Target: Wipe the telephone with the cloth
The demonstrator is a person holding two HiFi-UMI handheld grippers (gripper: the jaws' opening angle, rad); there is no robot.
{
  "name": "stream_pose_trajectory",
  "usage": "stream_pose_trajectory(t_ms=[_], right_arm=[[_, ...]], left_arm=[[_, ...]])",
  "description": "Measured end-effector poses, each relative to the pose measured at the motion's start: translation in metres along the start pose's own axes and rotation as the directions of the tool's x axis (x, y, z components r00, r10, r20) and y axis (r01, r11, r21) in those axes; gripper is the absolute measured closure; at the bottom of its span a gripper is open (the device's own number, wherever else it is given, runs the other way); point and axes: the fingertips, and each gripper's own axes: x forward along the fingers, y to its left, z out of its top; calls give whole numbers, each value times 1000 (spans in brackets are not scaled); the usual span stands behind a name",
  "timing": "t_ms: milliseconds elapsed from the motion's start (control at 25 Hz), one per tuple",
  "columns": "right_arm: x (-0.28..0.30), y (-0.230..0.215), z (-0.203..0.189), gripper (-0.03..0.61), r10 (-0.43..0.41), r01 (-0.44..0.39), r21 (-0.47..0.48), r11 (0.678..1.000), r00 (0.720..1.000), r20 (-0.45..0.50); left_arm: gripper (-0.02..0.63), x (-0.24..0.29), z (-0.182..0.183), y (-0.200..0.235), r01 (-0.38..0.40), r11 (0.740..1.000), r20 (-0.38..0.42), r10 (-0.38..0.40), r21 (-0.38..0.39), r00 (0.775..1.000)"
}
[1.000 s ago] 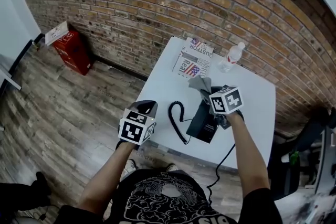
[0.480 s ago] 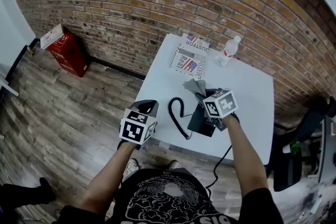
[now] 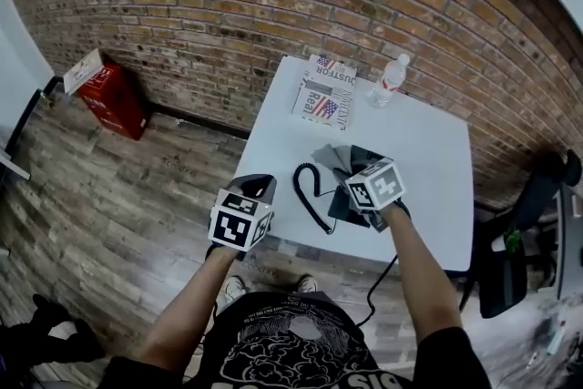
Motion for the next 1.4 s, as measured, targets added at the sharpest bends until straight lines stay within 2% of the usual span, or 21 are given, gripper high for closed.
stream_pose_trajectory(t_ms=[280, 800, 1240, 1400], right_arm=[[-1, 20, -16, 568, -12, 12, 29, 1000, 1000, -8], [1, 56, -52, 568, -32, 32, 141, 990, 999, -4], [3, 72, -67, 568, -49, 36, 225, 974, 998, 50], [-9, 70, -55, 568, -72, 39, 265, 964, 991, 116]], left_arm=[[607, -8, -3, -4, 32, 999, -3, -32, 23, 999], [607, -21, -26, -15, 106, 992, -58, -102, 72, 993], [607, -16, -39, -23, 150, 983, -102, -140, 102, 985], [607, -11, -32, -27, 150, 983, -96, -141, 102, 985]])
